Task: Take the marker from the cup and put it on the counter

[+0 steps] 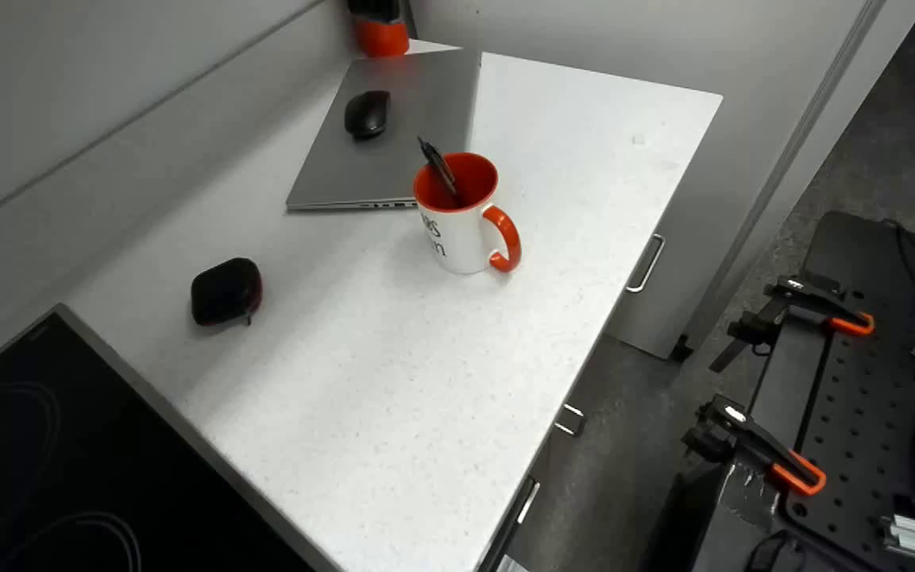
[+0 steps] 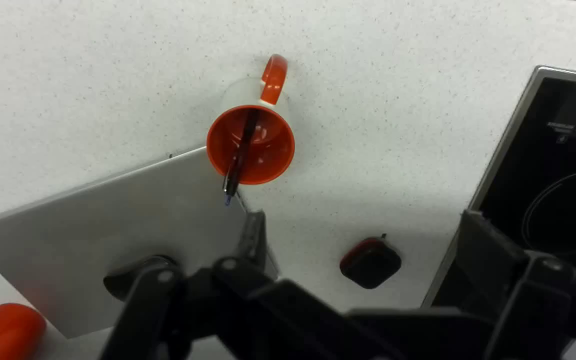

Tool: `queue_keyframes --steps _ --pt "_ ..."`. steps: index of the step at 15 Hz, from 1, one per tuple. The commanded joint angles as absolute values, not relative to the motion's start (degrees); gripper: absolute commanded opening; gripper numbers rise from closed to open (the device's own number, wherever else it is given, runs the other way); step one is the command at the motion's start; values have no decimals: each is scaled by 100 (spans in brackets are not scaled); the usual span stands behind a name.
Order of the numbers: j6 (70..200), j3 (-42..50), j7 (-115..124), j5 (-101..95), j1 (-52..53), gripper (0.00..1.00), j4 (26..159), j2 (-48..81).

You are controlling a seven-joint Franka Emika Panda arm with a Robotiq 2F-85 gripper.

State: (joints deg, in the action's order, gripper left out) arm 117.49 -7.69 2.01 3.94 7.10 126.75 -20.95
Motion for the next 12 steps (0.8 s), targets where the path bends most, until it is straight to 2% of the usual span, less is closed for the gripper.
queue_keyframes --steps 1,7,12 --pt "11738 -760 206 388 722 100 12667 -2090" --pt "11738 -760 206 388 722 100 12671 -2090" --pt "12434 -490 166 206 423 100 13022 -1830"
